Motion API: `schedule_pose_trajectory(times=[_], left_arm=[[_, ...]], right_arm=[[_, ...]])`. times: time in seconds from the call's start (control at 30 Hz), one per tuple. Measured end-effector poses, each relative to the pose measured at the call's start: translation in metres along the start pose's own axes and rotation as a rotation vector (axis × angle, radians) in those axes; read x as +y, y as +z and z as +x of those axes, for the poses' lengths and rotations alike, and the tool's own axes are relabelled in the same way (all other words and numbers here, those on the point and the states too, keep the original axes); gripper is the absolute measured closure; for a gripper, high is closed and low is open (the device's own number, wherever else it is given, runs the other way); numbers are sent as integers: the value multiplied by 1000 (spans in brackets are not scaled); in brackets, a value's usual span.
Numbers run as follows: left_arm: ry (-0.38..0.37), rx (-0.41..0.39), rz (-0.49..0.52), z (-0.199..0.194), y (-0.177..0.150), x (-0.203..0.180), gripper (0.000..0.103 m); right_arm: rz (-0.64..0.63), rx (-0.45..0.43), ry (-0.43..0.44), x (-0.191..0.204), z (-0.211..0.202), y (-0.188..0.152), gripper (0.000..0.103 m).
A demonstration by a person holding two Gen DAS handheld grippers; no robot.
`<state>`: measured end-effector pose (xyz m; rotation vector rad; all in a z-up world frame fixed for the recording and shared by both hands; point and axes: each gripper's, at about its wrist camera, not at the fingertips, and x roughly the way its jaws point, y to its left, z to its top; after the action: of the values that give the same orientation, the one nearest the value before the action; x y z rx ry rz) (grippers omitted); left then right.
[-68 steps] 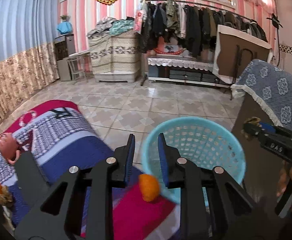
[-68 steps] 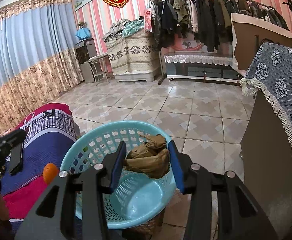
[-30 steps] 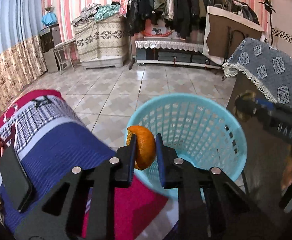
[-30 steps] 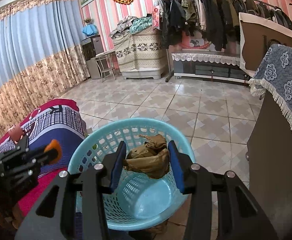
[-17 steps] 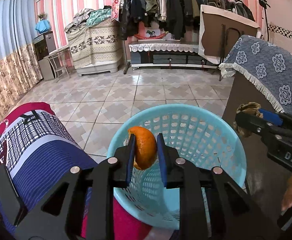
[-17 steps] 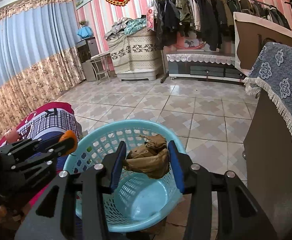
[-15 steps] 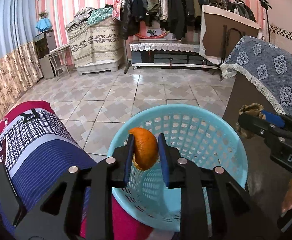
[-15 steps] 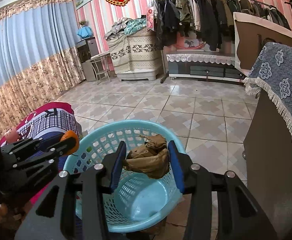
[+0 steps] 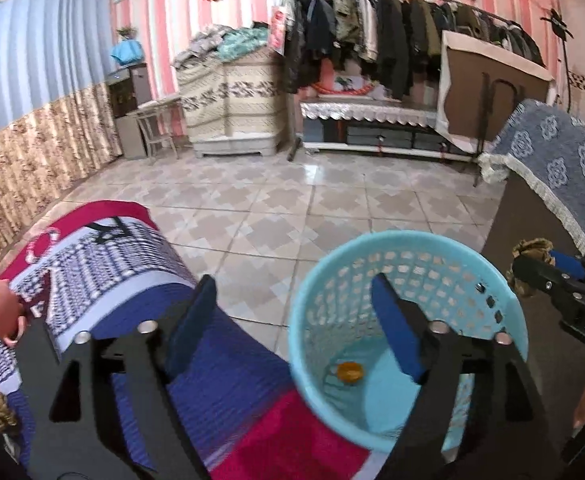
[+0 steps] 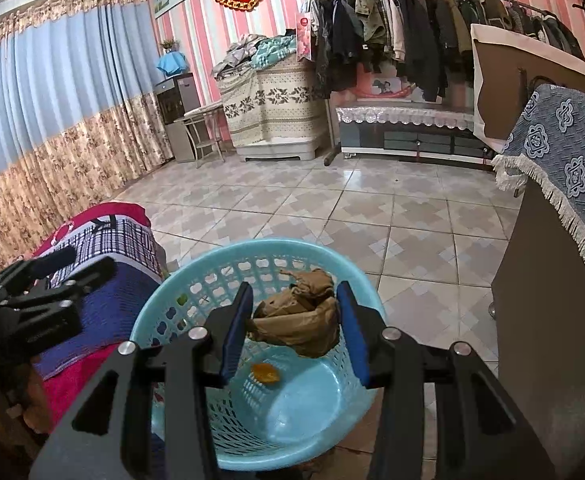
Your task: Collect trash
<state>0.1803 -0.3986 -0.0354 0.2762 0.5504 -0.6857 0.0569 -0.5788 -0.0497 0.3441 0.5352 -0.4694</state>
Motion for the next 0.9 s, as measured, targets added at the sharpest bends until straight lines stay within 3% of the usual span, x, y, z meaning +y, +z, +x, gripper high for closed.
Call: schedule_pose_trajectory(times=[0.23, 0.63, 0.9], left_arm=[[89, -42, -54, -27, -5, 40, 13], [168, -63, -123, -54, -20, 85, 8], [207, -55, -176, -59, -31, 110, 8]], right_arm=[[-1, -21, 22, 17, 8, -4, 59], [-35, 14, 46, 45, 28, -7, 57], [-90, -34, -17, 59, 22, -1, 23]])
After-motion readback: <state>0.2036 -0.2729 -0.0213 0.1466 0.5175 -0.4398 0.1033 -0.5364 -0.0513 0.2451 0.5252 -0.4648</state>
